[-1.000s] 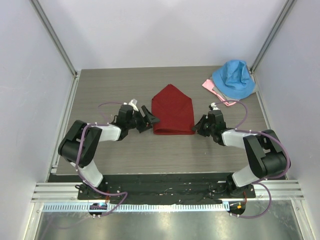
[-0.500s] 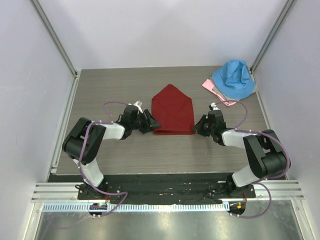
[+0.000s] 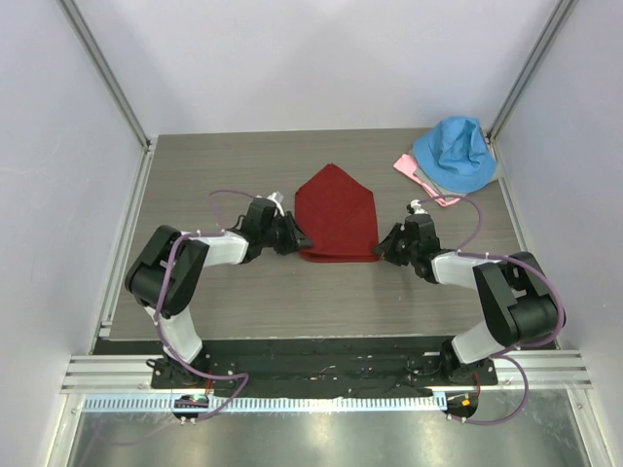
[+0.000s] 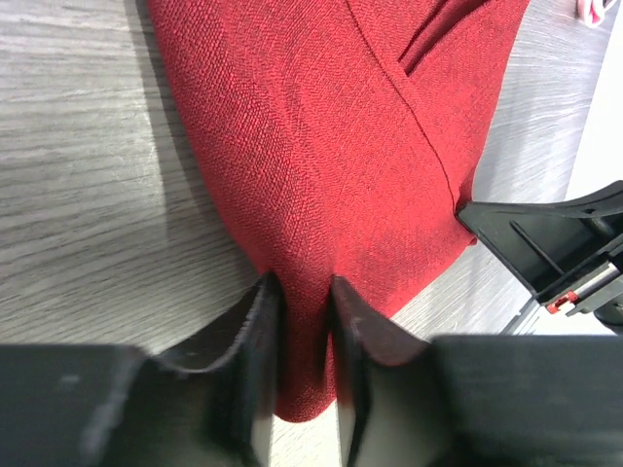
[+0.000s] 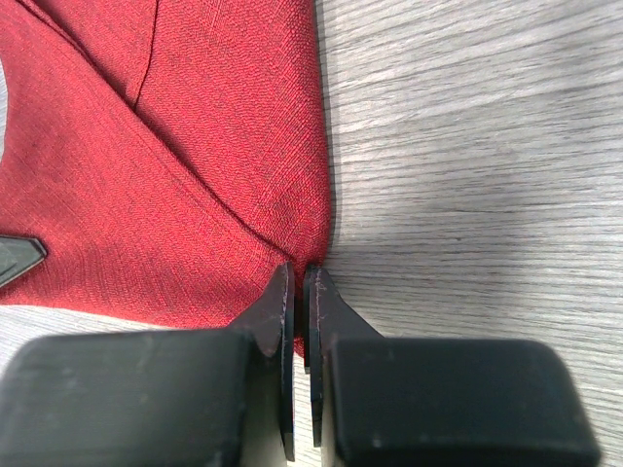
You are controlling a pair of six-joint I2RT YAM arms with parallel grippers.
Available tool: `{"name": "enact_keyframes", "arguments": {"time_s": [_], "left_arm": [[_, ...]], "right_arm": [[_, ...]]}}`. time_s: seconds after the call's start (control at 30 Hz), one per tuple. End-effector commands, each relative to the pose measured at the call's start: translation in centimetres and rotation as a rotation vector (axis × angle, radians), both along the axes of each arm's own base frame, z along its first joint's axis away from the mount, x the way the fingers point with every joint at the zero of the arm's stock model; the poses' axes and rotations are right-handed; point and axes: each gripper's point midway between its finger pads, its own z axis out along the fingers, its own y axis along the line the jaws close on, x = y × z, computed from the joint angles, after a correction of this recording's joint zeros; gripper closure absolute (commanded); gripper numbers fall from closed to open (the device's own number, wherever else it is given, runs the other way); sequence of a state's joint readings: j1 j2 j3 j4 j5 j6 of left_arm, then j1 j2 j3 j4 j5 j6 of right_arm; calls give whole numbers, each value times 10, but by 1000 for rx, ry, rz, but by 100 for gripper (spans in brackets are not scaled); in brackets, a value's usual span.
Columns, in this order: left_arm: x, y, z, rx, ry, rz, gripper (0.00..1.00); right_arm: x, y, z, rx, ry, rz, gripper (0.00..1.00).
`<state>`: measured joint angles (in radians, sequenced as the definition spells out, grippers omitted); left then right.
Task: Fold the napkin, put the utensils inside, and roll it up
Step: Roll the napkin with the utensil
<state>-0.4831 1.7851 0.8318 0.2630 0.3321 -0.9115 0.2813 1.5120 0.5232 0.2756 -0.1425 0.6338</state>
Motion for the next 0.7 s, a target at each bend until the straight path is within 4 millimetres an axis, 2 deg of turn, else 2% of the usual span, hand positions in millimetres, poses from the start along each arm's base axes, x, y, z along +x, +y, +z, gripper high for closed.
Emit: {"name": "enact_keyframes", "arguments": {"time_s": [0.0,0.1,0.2,0.23,0.27,0.3,0.43,0.53,0.57,0.63,0.67], "left_arm": [[9,0,5,43,-20,-8,73],[8,0,5,52,-6,-14,79],[7,0,2,66,18,-24,87],[6,0,0,72,28,-27,88],[5,-1,0,72,39,-35,90],[4,-1,-1,77,50,-39,94],[3,-3,1,89,74,-70,100],[-4,-2,2,106,119,-90,100],[-5,-2,1,111,128,-104,100],[-11,-2,2,109,166,-129,100],[-13,0,1,112,176,-140,100]], "right_arm": [[-6,-10,-13,-62,23,-13,99],[-4,-12,-5,-78,-11,-9,98],[1,-19,8,-114,-65,-14,82],[4,-21,15,-125,-90,-14,74],[6,-22,24,-145,-127,2,58],[9,-23,31,-158,-155,8,53],[18,-31,66,-276,-299,25,40],[17,-15,95,-380,-449,115,37],[11,5,105,-389,-506,172,36],[7,20,117,-466,-589,227,35],[1,40,124,-469,-640,274,35]]}}
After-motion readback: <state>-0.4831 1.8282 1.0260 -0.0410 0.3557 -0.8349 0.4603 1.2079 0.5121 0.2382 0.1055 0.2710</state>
